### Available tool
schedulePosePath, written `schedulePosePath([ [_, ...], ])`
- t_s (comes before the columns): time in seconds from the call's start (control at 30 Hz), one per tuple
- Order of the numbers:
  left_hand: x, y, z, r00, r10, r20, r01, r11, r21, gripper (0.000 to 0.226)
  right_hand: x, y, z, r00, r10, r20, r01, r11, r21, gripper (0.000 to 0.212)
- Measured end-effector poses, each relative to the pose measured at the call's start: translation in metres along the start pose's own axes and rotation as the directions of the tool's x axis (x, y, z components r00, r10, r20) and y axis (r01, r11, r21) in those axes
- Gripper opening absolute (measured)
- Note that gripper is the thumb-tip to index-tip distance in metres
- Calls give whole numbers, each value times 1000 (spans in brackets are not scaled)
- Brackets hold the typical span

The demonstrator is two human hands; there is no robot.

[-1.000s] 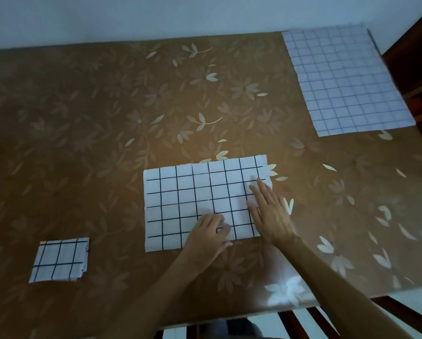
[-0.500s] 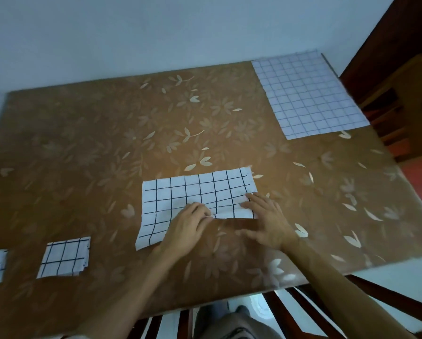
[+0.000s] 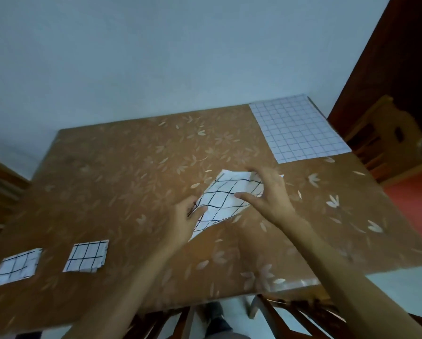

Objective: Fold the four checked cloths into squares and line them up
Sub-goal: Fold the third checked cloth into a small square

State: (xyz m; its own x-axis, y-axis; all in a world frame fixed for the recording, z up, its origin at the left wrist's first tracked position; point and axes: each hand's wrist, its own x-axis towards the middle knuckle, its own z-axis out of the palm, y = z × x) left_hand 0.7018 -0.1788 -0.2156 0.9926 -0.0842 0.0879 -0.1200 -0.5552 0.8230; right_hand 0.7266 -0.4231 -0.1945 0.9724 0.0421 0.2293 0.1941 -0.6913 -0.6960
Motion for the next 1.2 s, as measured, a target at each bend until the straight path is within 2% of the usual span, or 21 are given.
schedulePosePath([
  [0.07,1,19,-14,999,-3,46,8,994,-105,37,-4,-3,-15,983,186,10,-186,978,96,99],
  [0.1,2,26,-21,998,10,60,-2,992,-125,36,-7,-3,-21,959,275,62,-282,944,172,110],
  [0.17,4,31,-34,996,6,89,14,977,-215,12,-11,1,-27,907,362,213,-415,854,314,114],
  [0.2,4,32,-39,995,-6,102,34,960,-278,3,-14,4,-28,886,365,287,-453,814,364,115],
  [0.27,2,36,-46,989,-57,133,107,907,-408,21,-17,13,-24,843,317,434,-508,736,448,122],
  [0.33,0,41,-51,977,-113,179,193,823,-535,25,-18,17,-16,788,277,550,-557,701,445,126],
  [0.4,0,40,-54,961,-175,213,271,738,-617,26,-22,15,-7,744,233,627,-586,678,444,123],
  [0.43,0,37,-56,955,-201,220,296,710,-638,26,-24,10,-2,730,209,651,-600,652,463,115],
  [0.53,-2,23,-59,946,-267,184,320,684,-655,27,-27,2,14,702,104,704,-635,538,554,60],
  [0.57,-3,17,-61,945,-291,148,316,699,-641,26,-27,1,17,708,90,701,-635,517,574,52],
  [0.63,-5,-1,-63,931,-356,77,334,750,-571,21,-25,0,22,736,86,672,-626,465,626,55],
  [0.67,-6,-11,-64,919,-393,39,359,791,-495,19,-22,-2,22,765,130,631,-611,456,647,59],
  [0.73,-8,-28,-67,882,-470,-29,437,839,-325,23,-19,-4,23,817,235,527,-562,532,634,65],
  [0.8,-11,-35,-68,867,-496,-46,467,843,-267,31,-18,5,26,846,271,459,-523,592,613,74],
  [0.9,-15,-35,-70,873,-486,28,470,827,-309,31,-14,14,27,839,266,474,-517,663,542,56],
  [0.97,-15,-38,-72,897,-433,93,438,836,-331,34,-12,11,25,813,235,532,-541,641,545,47],
  [1.0,-14,-39,-74,911,-393,127,412,853,-320,40,-11,10,24,807,219,548,-536,662,524,46],
  [1.1,-11,-44,-76,933,-314,177,348,912,-216,56,-7,8,23,797,215,564,-448,837,314,39],
  [1.2,-7,-51,-74,952,-292,91,296,955,-30,50,-4,9,27,850,236,472,-312,946,88,24],
])
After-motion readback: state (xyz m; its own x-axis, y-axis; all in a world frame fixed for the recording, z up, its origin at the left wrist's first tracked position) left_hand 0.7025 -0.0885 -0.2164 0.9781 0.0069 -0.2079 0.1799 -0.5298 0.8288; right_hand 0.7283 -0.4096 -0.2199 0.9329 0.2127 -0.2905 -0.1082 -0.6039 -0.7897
